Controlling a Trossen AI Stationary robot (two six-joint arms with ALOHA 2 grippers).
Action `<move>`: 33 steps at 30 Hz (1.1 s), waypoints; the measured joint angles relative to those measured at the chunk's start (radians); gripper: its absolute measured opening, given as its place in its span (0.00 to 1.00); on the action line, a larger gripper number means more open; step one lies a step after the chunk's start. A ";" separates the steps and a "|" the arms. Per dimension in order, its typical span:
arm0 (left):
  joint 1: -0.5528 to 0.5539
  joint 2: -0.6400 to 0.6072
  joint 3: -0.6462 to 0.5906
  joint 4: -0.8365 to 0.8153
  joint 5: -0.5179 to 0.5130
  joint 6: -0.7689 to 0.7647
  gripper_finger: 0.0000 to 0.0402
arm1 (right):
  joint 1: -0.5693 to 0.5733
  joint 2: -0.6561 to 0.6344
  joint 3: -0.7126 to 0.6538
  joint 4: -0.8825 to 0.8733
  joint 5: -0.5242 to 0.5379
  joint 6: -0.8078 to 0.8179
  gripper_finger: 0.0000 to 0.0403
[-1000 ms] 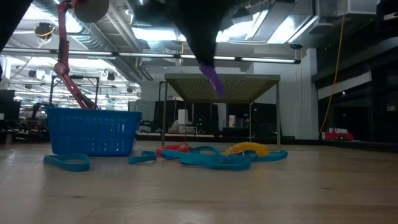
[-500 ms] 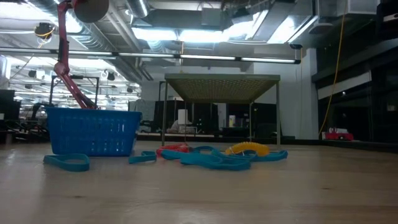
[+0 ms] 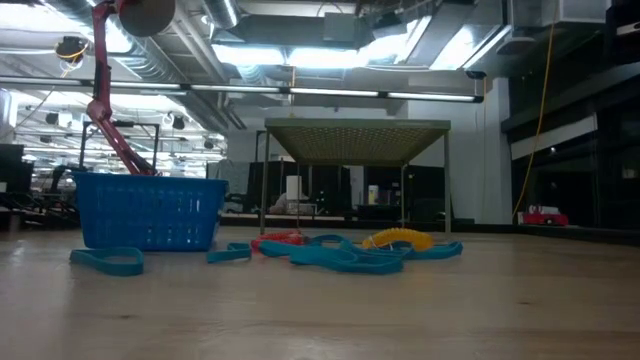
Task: Pick & Place Office Desk Supplies
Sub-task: Put the purple spring keychain into the red basket
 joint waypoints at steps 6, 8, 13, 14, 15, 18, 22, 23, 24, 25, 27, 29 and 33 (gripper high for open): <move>-0.077 -0.001 -0.131 0.106 0.186 -0.082 0.01 | 0.000 0.000 0.000 -0.001 0.000 -0.010 0.44; -0.078 -0.001 -0.155 0.113 0.190 -0.082 0.01 | 0.000 0.000 0.000 -0.001 0.000 -0.016 0.44; -0.083 -0.002 -0.222 0.108 0.264 -0.097 0.01 | 0.000 0.000 0.000 -0.001 0.000 -0.016 0.44; -0.085 -0.002 -0.234 0.110 0.279 -0.102 0.01 | 0.000 0.000 0.000 -0.001 0.001 -0.016 0.44; -0.088 -0.002 -0.246 0.114 0.299 -0.103 0.01 | 0.000 0.000 0.000 -0.001 0.008 -0.016 0.44; -0.097 -0.002 -0.278 0.118 0.352 -0.106 0.01 | 0.000 0.000 0.000 -0.001 0.038 -0.017 0.44; -0.098 -0.002 -0.315 0.104 0.391 -0.106 0.01 | 0.000 0.000 0.000 -0.001 0.061 -0.020 0.44; -0.099 -0.002 -0.321 0.106 0.399 -0.106 0.01 | 0.000 0.000 0.000 -0.001 0.061 -0.021 0.44; -0.099 -0.002 -0.323 0.105 0.401 -0.106 0.01 | 0.000 0.000 0.000 -0.001 0.061 -0.020 0.44; -0.099 -0.002 -0.323 0.104 0.399 -0.100 0.01 | 0.000 0.000 0.000 -0.001 0.061 -0.020 0.44; -0.100 -0.002 -0.324 0.103 0.372 -0.083 0.02 | 0.000 0.000 0.000 -0.001 0.060 -0.019 0.44; -0.100 -0.002 -0.324 0.101 0.351 -0.054 0.05 | 0.000 0.000 0.000 -0.001 0.061 -0.019 0.44; -0.092 -0.002 -0.324 0.103 0.351 0.024 0.12 | 0.000 0.000 0.000 -0.001 0.060 -0.019 0.44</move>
